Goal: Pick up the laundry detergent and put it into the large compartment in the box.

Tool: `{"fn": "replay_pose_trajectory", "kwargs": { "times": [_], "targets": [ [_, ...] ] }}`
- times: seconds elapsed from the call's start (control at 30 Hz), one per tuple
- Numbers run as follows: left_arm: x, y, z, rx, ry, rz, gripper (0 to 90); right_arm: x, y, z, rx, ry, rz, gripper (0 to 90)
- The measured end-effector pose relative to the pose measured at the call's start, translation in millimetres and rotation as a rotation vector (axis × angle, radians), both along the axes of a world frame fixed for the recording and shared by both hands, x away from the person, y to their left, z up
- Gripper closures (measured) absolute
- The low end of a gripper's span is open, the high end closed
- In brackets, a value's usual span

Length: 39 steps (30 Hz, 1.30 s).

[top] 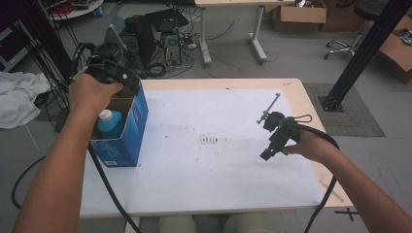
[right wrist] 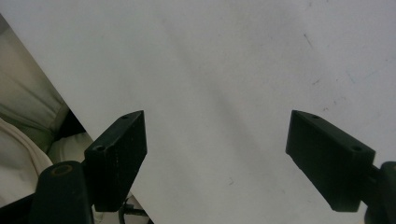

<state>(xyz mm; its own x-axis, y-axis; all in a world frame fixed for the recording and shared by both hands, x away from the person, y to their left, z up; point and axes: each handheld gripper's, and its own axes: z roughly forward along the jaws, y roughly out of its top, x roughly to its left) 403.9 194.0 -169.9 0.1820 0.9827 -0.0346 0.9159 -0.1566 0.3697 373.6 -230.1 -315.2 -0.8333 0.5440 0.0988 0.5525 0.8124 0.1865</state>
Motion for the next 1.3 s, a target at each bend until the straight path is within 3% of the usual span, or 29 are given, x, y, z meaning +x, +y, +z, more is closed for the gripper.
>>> {"fn": "replay_pose_trajectory", "kwargs": {
  "times": [0.67,1.3],
  "targets": [
    [19.1,-53.6,-0.5,-0.009,0.015,-0.069,21.5,0.6,0.7,-1.2,-0.002,0.005,-0.003,20.2],
    [32.2,-91.4,-33.5,-0.018,0.042,-0.088,21.5,-1.9,1.8,1.1,0.010,0.001,-0.001,20.1]
  ]
}}
